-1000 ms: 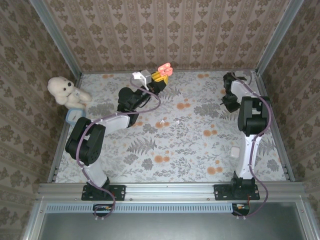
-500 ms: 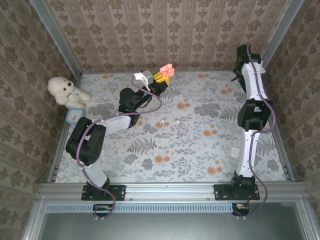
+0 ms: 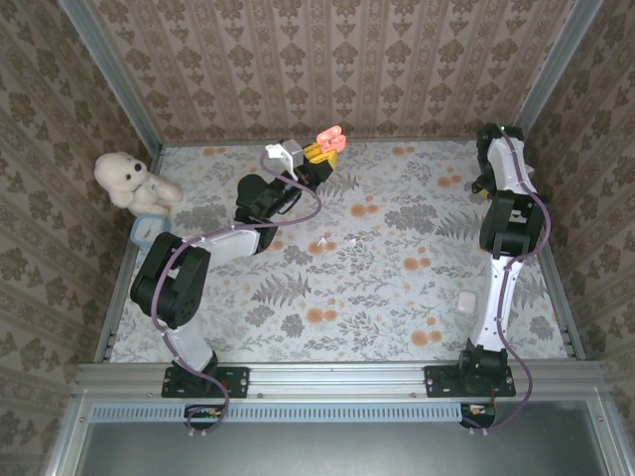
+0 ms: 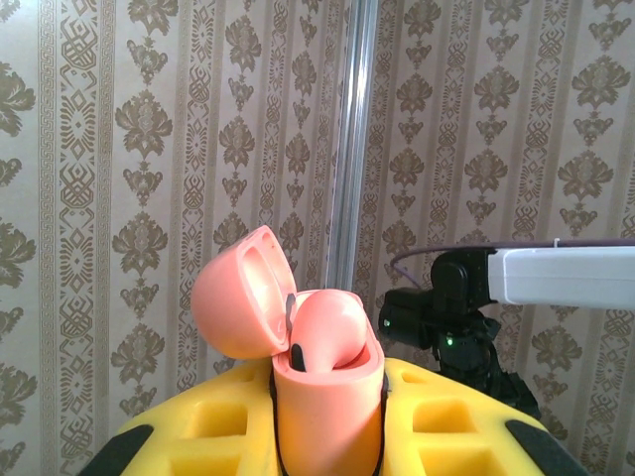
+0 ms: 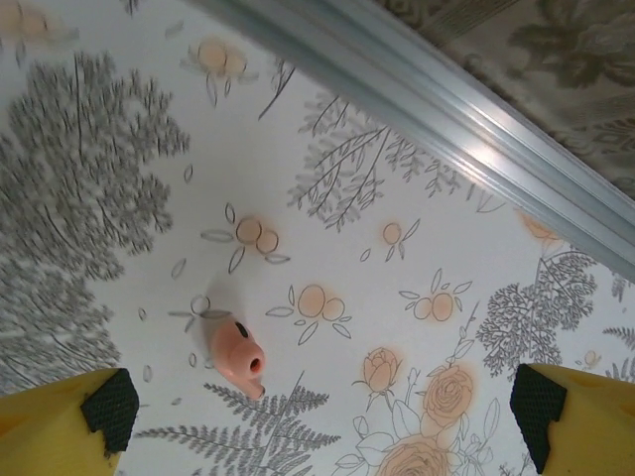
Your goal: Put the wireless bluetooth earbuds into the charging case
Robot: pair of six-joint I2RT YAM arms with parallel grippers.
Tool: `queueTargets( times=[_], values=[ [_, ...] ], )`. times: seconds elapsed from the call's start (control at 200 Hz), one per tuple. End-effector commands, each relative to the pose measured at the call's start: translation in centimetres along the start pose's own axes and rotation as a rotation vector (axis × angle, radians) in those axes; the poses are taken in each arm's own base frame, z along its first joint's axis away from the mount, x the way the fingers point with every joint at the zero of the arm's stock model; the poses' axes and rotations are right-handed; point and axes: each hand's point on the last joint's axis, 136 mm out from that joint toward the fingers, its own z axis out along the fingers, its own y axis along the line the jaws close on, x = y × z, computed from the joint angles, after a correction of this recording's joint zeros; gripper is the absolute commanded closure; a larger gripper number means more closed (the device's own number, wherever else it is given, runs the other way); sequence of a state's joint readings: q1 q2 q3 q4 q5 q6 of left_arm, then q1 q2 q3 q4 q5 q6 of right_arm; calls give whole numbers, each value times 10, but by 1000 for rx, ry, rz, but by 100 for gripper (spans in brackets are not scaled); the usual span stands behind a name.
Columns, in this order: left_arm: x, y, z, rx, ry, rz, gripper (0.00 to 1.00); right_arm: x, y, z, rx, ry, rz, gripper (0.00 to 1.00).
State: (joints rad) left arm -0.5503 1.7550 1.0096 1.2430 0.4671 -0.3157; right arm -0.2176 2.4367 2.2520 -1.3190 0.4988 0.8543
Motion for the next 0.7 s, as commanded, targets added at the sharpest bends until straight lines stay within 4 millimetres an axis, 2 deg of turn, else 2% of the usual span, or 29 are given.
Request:
queueTargets(
  times=[0.0,0.065,0.245,0.485,0.695],
  values=[
    [-21,-5,3,16,-62,4,100,-19,17,-45,-156,-158,-37,0],
    [-18,-6,5,25,-60,-6,100,-19,25,-48,-193,-193,-26,0],
    [-20,-12,9,44,-62,-8,100,-28,39,-35,-212,-266,-6,0],
    [-19,-17,10,51,-58,-16,100,-65,31,-27,-86,-422,-49,0],
    [-14,-17,13,53,-48,-28,100,-93,25,-14,-99,-414,0,0]
  ],
)
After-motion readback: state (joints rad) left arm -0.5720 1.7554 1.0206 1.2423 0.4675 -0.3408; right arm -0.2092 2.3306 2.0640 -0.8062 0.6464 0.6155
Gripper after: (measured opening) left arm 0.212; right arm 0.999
